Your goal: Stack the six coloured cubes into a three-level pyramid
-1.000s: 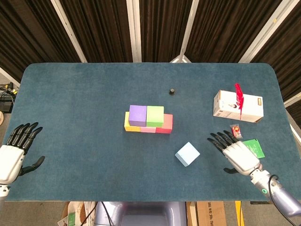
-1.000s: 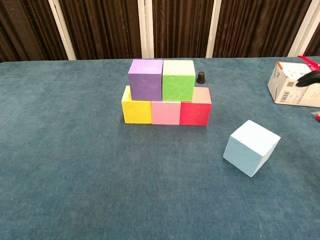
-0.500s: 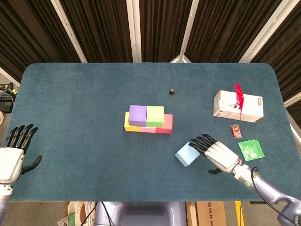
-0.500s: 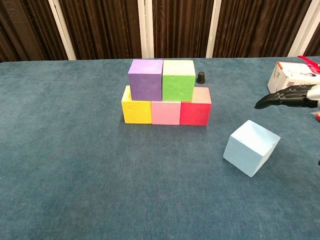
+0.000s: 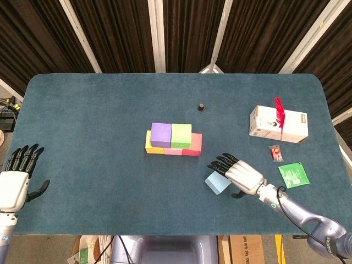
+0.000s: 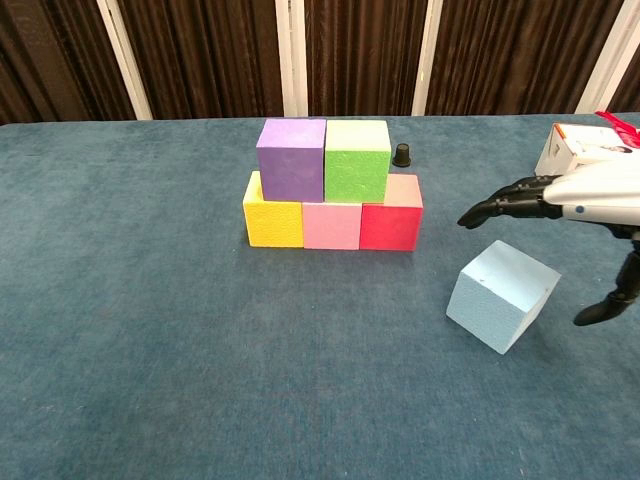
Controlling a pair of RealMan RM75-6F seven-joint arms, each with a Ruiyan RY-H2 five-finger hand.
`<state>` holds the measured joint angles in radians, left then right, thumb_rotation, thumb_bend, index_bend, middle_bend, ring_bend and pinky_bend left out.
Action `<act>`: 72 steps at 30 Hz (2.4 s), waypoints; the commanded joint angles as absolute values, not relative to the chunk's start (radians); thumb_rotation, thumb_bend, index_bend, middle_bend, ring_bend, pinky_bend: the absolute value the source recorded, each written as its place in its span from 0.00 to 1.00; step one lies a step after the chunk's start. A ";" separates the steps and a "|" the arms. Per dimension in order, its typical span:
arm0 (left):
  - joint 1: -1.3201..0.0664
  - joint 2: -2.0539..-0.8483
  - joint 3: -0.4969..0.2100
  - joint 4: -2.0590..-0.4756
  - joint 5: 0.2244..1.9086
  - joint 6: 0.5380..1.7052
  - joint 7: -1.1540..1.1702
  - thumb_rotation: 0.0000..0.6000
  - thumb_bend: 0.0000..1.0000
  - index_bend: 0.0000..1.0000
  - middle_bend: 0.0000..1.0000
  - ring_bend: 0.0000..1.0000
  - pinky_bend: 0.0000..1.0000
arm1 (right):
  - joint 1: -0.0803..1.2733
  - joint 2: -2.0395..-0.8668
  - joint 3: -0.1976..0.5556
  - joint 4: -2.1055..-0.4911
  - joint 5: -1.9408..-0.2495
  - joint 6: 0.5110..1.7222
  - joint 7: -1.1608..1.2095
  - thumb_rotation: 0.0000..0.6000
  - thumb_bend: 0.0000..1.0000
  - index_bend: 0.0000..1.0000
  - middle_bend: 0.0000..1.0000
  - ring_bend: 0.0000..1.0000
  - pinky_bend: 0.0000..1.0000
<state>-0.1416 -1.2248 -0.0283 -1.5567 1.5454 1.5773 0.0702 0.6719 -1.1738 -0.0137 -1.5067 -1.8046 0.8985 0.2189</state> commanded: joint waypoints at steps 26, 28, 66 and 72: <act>-0.133 -1.269 -0.063 -1.551 1.513 1.561 0.108 1.00 0.36 0.11 0.04 0.00 0.00 | 0.745 -1.271 -0.051 -1.397 -1.774 0.902 0.223 1.00 0.21 0.24 0.26 0.11 0.00; -0.132 -1.269 -0.065 -1.551 1.511 1.561 0.112 1.00 0.36 0.12 0.04 0.00 0.00 | 0.747 -1.275 -0.052 -1.392 -1.769 0.901 0.221 1.00 0.23 0.25 0.27 0.11 0.00; -0.129 -1.295 -0.101 -1.515 1.486 1.572 0.184 1.00 0.36 0.13 0.04 0.00 0.00 | 0.714 -1.031 -0.073 -1.628 -1.643 0.933 0.176 1.00 0.27 0.42 0.41 0.22 0.00; -0.122 -1.291 -0.112 -1.517 1.476 1.586 0.174 1.00 0.36 0.13 0.04 0.00 0.00 | 0.712 -0.807 -0.058 -1.829 -1.512 0.869 0.165 1.00 0.30 0.43 0.41 0.22 0.00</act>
